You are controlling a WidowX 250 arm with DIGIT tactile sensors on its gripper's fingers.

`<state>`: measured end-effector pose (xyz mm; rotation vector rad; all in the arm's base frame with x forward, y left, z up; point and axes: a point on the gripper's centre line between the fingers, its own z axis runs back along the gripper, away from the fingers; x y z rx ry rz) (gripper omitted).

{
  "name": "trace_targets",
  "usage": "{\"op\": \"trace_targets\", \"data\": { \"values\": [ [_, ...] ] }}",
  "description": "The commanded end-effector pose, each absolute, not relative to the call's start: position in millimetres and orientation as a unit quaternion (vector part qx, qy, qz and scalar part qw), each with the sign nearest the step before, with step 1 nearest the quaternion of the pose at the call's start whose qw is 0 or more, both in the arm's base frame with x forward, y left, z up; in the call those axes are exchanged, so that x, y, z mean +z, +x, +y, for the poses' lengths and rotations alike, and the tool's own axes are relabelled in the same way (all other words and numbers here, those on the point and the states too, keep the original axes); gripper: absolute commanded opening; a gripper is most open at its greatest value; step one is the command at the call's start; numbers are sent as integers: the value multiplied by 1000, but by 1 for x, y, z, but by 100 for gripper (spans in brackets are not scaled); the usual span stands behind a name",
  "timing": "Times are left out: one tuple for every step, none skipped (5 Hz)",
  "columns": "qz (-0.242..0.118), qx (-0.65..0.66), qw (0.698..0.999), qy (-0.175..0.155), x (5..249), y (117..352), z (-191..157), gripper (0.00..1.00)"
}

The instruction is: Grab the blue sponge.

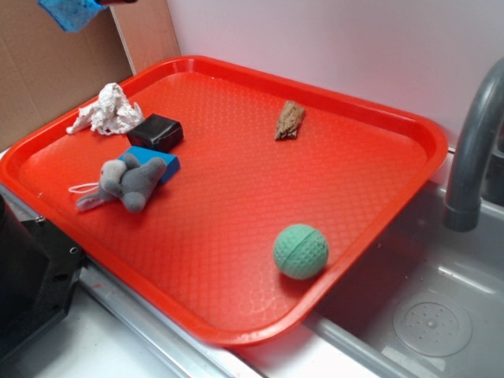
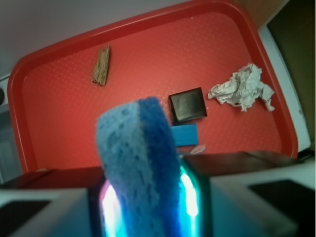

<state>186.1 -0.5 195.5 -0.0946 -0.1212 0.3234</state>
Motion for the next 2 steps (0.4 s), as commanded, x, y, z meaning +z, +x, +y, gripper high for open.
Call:
{"op": "trace_targets", "data": {
  "values": [
    [-97, 145, 984, -45, 205, 200, -30, 0],
    [-77, 163, 983, -26, 202, 203, -31, 12]
  ]
}}
